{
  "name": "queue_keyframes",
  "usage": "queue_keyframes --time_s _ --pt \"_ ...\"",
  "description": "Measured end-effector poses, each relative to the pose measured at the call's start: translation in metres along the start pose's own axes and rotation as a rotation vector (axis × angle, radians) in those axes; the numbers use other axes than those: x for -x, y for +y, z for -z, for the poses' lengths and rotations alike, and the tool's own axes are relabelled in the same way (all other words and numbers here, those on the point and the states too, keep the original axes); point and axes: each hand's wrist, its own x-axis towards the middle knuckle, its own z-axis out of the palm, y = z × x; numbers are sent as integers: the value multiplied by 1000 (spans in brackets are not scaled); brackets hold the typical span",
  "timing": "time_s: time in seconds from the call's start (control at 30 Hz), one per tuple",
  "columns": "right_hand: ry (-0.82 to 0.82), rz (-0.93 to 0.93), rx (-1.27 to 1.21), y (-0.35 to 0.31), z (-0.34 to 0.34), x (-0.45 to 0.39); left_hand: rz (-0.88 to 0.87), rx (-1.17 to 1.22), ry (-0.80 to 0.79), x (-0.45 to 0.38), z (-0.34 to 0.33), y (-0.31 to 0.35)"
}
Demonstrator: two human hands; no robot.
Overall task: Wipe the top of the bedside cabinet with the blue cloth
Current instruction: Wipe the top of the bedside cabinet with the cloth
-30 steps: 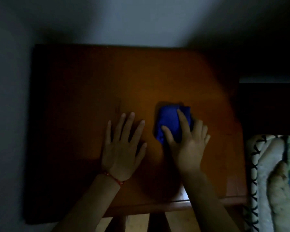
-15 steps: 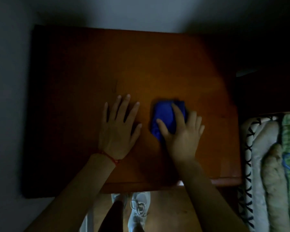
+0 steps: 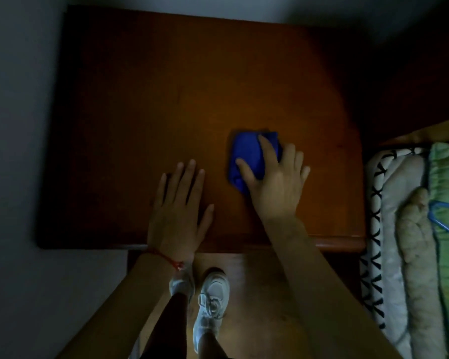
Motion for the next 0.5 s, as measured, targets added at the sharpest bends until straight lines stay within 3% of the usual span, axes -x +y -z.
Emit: queue_keyframes --time_s 0.23,0.4,0.5 --pt "-59 -58 -60 4 16 110 -31 -2 43 2 -1 -1" --pt "-14 -33 -17 -3 6 42 -40 -9 70 4 -1 -1" --pt "-25 -75 -53 -4 9 64 -48 16 91 13 -2 -3"
